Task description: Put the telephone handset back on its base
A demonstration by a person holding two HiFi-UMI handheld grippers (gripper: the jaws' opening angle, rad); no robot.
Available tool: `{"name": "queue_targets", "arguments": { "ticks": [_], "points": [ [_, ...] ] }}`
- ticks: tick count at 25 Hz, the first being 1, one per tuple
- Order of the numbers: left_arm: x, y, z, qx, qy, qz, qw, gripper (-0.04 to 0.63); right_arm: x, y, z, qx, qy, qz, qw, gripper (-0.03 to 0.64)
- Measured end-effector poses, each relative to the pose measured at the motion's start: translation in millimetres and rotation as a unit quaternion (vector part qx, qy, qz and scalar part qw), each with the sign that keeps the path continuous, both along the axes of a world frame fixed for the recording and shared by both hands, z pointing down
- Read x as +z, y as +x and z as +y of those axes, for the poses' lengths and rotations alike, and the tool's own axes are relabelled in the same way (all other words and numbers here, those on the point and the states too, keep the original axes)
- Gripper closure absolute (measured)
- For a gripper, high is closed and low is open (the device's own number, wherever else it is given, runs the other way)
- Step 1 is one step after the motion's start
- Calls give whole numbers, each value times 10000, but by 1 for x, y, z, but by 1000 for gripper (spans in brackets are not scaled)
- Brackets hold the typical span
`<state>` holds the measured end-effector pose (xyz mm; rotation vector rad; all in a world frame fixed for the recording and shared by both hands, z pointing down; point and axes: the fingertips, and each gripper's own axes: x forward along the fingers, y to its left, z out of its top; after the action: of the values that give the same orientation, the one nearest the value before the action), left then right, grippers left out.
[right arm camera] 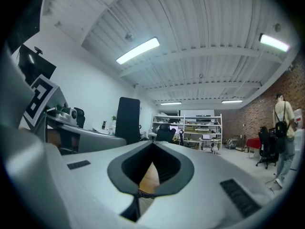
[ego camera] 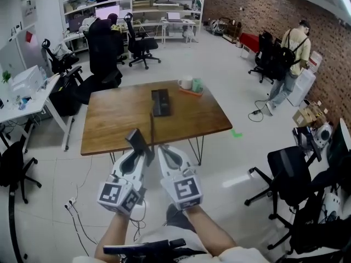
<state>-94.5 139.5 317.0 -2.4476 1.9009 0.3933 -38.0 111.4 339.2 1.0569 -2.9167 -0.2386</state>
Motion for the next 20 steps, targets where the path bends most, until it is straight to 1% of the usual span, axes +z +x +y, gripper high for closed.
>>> {"name": "queue_targets", "arguments": {
  "ticks": [6, 9, 11, 16, 20],
  "points": [
    [3, 1, -18, -4, -69, -30, 10000, 523, 5, 2, -17, 16, -57, 41, 10000, 614],
    [6, 1, -29, 31, -116, -37, 9999, 523, 5, 1, -27, 82, -98, -22, 9999, 614],
    [9, 1, -36, 47, -149, -36, 9999, 523, 10, 1, -33, 63, -122, 40, 9999, 614],
    [13, 2, -57, 43, -198, -5, 9998, 523, 16, 3, -55, 69, -174, 71, 9998, 614],
    [14, -4, -77, 14, -210, 2, 9998, 523, 18, -4, -76, 43, -202, 63, 9998, 614]
  ]
}}
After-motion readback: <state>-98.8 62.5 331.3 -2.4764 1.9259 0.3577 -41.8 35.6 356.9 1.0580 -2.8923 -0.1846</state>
